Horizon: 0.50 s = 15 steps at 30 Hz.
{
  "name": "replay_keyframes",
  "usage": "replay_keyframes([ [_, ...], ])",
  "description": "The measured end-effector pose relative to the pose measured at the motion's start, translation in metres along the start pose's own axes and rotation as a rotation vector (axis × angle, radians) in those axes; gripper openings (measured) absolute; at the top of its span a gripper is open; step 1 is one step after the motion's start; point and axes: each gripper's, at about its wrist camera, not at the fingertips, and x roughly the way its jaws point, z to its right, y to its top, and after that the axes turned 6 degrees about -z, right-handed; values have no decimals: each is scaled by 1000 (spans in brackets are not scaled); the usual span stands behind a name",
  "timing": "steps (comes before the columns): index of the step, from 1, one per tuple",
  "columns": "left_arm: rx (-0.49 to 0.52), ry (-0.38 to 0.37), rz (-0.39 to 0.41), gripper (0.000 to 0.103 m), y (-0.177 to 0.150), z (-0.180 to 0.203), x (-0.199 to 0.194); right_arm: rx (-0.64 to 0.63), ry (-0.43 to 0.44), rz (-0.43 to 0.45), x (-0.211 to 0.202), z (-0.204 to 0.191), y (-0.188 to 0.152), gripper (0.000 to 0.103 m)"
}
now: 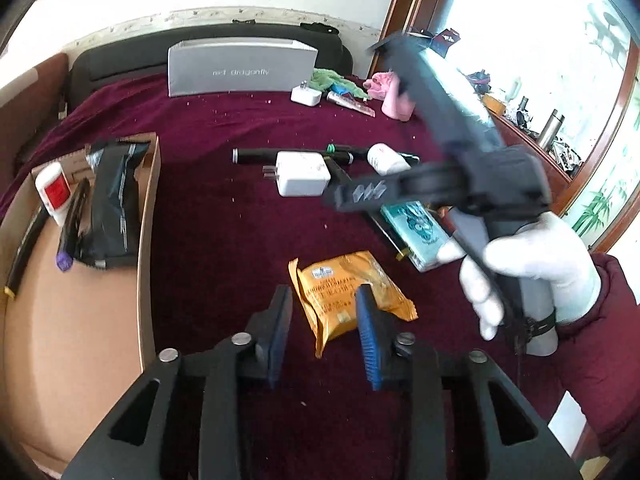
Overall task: Organize objects
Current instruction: 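Grasp a yellow-capped black marker with the right tool while the left holds the packet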
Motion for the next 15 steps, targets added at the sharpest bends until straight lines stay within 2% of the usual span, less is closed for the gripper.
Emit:
replay_keyframes([
  [2, -19, -9, -2, 41, 0, -3, 2, -44, -49, -12, 5, -8, 0, 46],
  [4, -27, -16, -10, 41, 1, -5, 5, -76, -61, -16, 3, -13, -3, 22],
  [5, -21, -11, -16, 41, 2, -3, 8, -72, -40, -19, 1, -11, -5, 16],
  [7, 49, -3, -2, 41, 6, 7, 14, -39, 10, -18, -2, -3, -7, 14],
  [11, 295, 60, 16, 41, 13, 36, 31, 58, 126, 3, -9, 22, -17, 12],
  [13, 413, 103, -19, 41, 15, 48, 47, 93, 179, 11, -14, 35, -24, 12],
  [15, 510, 120, -43, 48, 13, 59, 62, 110, 220, 5, -16, 38, -28, 12],
])
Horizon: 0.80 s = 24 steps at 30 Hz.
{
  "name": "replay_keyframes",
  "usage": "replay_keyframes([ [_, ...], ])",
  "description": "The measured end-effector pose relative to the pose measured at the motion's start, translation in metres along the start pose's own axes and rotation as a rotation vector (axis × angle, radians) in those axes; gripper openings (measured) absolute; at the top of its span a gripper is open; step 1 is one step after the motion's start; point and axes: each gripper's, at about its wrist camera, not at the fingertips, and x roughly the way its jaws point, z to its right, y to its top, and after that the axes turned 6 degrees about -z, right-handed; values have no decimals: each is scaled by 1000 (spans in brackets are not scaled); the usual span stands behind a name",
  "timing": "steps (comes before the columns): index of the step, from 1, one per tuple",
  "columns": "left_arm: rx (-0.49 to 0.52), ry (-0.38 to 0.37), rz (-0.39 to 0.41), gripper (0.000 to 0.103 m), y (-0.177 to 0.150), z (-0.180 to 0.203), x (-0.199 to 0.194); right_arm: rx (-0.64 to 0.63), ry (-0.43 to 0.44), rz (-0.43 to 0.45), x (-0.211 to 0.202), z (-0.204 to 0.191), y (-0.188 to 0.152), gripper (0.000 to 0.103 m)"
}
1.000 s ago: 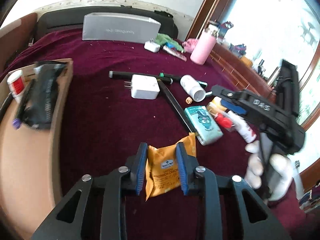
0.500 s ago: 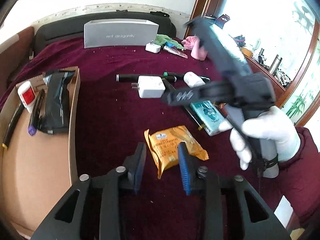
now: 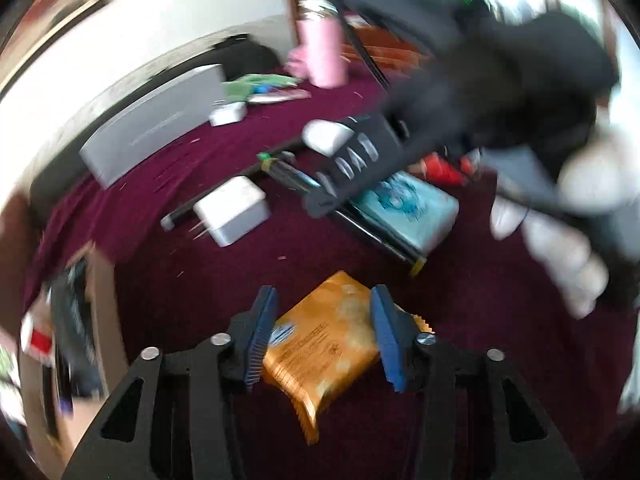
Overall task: Organize objects
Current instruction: 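Grasp a yellow-capped black marker with the right tool while the left holds the packet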
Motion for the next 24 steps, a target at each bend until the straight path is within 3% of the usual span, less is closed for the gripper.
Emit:
replay_keyframes([
  [3, 68, 10, -47, 56, 4, 14, 9, 22, 36, -7, -1, 4, -3, 12],
  [5, 61, 20, -67, 54, 6, 19, 9, 30, 49, -7, 1, 6, -2, 12],
  [7, -5, -25, -92, 52, 6, 13, 8, 37, 60, -5, 1, 6, -2, 12],
  [8, -36, -45, -88, 28, 5, 8, 5, 40, 63, -1, 1, 7, -2, 12],
  [9, -88, -74, -79, 26, 3, 0, 1, 42, 67, 4, 0, 7, -2, 12],
  [10, -154, -117, -76, 11, 0, -10, -4, 46, 78, 15, -3, 7, -4, 12],
  [11, -211, -152, -64, 2, -5, -20, -9, 49, 85, 23, -4, 8, -4, 12],
  [18, -350, -202, 29, 1, -38, -46, -37, 55, 154, 95, -34, 6, -13, 12],
  [19, -358, -230, 50, 4, -40, -49, -40, 52, 162, 94, -36, 4, -13, 12],
  [21, -341, -271, 57, 23, -40, -50, -43, 46, 176, 92, -40, 1, -19, 12],
  [22, -315, -283, 53, 46, -38, -48, -42, 44, 180, 93, -42, -1, -23, 13],
  [23, -279, -298, 43, 58, -38, -44, -41, 44, 184, 94, -45, -2, -27, 13],
  [24, -242, -306, 24, 58, -36, -40, -36, 43, 189, 97, -47, -3, -31, 13],
])
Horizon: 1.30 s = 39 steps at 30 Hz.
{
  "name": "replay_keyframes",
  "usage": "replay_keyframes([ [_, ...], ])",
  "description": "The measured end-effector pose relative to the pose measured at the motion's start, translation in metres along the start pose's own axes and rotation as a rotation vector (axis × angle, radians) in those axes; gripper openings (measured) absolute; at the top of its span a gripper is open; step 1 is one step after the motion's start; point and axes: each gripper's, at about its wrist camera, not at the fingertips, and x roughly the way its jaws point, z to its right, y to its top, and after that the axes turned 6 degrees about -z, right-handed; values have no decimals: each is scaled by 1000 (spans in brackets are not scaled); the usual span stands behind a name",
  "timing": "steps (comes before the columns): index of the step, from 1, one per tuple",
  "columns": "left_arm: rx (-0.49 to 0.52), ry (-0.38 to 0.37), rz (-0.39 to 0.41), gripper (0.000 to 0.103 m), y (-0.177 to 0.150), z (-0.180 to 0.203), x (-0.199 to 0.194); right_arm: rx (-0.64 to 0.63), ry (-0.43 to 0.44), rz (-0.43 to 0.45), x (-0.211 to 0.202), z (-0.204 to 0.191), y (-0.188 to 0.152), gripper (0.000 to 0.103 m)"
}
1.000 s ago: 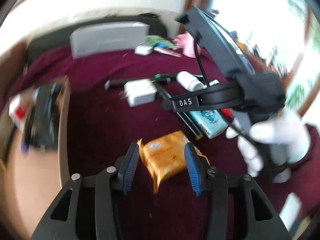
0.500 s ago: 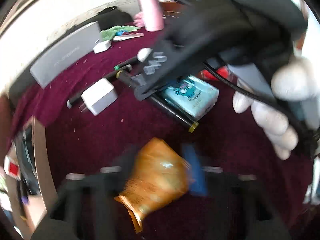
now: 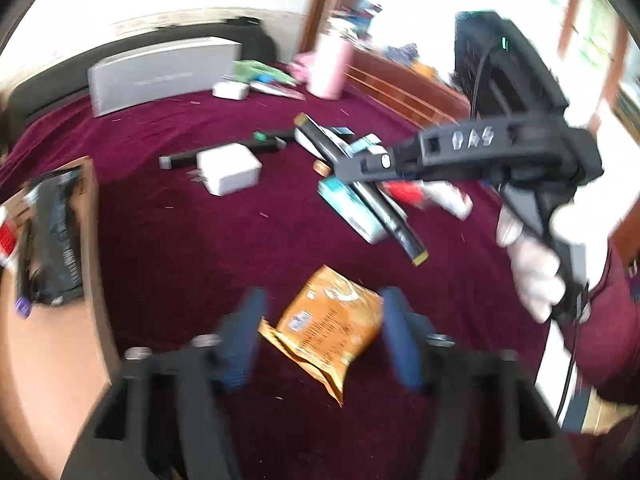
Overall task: Organize objects
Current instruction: 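Grasp a yellow-capped black marker with the right tool while the left holds the packet, then drop the cracker packet and marker into the tray by opening both tools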
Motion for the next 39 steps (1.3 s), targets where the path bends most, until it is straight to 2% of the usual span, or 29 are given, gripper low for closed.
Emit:
replay_keyframes([
  [5, 135, 84, -161, 60, 4, 18, 37, 8, 31, 18, -15, 0, -14, 13],
  [7, 220, 163, -145, 61, 6, 37, 45, 14, 43, 23, -17, 2, -15, 13],
  [8, 214, 167, -143, 61, 7, 41, 47, 17, 45, 24, -18, 3, -15, 13],
  [10, 163, 164, -128, 57, 7, 44, 47, 25, 46, 27, -18, 5, -14, 13],
  [11, 154, 170, -118, 44, 6, 44, 47, 30, 48, 25, -18, 7, -14, 13],
  [14, 61, 143, -81, 40, 0, 35, 36, 34, 56, 21, -19, 8, -16, 13],
  [17, -36, 86, -21, 39, -13, 23, 11, 19, 71, 20, -22, 2, -18, 13],
  [22, -152, 53, 103, 39, -39, -3, -55, -25, 128, 12, -24, -23, -16, 13],
  [25, -225, 111, 153, 39, -46, -32, -93, -61, 176, -6, -19, -47, -10, 13],
  [27, -281, 193, 170, 39, -49, -58, -112, -79, 234, -35, -10, -69, -4, 13],
  [30, -365, 300, 148, 39, -53, -99, -129, -92, 314, -86, 11, -101, 5, 13],
  [33, -436, 377, 115, 39, -56, -140, -130, -101, 338, -130, 40, -131, 13, 13],
  [36, -503, 381, 95, 39, -65, -175, -124, -87, 346, -186, 78, -157, 23, 13],
  [39, -558, 395, 69, 39, -69, -200, -114, -78, 286, -204, 113, -174, 31, 13],
])
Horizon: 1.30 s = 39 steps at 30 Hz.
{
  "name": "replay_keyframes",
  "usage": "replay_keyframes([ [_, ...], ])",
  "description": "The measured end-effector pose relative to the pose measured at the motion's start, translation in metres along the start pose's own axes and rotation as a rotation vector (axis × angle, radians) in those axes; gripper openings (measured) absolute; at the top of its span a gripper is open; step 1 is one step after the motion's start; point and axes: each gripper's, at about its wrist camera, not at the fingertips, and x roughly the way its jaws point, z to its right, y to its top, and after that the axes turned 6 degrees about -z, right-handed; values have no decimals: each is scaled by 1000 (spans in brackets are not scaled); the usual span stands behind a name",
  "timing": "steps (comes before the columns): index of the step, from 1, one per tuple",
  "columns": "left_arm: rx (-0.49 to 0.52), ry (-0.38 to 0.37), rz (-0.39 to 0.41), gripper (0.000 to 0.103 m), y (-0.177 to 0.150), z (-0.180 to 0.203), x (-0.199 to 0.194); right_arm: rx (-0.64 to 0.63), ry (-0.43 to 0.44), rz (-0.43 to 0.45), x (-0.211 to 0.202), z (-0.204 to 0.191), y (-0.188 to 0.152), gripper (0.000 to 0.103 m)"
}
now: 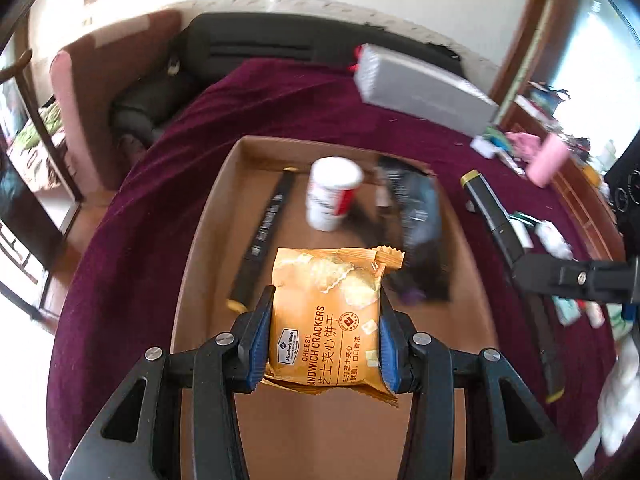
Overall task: Organize objects
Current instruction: 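Drop the cracker packet and marker into the tray by opening both tools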
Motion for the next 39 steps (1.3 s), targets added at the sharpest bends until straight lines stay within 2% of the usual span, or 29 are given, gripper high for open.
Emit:
replay_keyframes([
  [5, -35, 4, -38, 39, 12, -10, 22, 33, -99, -23, 43, 6, 25, 13],
  [8, -31, 26, -49, 40, 16, -12, 26, 35, -148, -29, 57, 8, 34, 13],
  [12, -58, 10, -62, 41, 20, -13, 31, 12, -219, -18, 67, 6, 40, 13],
  [16, -85, -23, -80, 50, 21, -17, 33, 9, -249, 0, 68, 7, 42, 15],
  [21, -134, -76, -62, 54, 21, -23, 26, 12, -265, 38, 58, 7, 42, 23],
  [24, -163, -108, -31, 55, 18, -26, 12, -3, -271, 68, 46, 1, 40, 24],
  [26, -172, -117, -7, 56, 15, -25, 1, -22, -284, 102, 37, -6, 38, 30],
  [28, -191, -133, 14, 57, 11, -23, -11, -46, -301, 143, 21, -12, 31, 42],
  [30, -203, -147, 30, 57, 9, -20, -21, -67, -320, 175, 10, -17, 25, 45],
  [33, -206, -171, 61, 58, 2, -8, -37, -99, -398, 218, -6, -22, 14, 50],
  [37, -160, -191, 99, 62, -5, 22, -56, -155, -502, 277, -34, -22, -9, 50],
  [39, -114, -208, 94, 62, -7, 42, -60, -152, -515, 298, -51, -15, -18, 50],
])
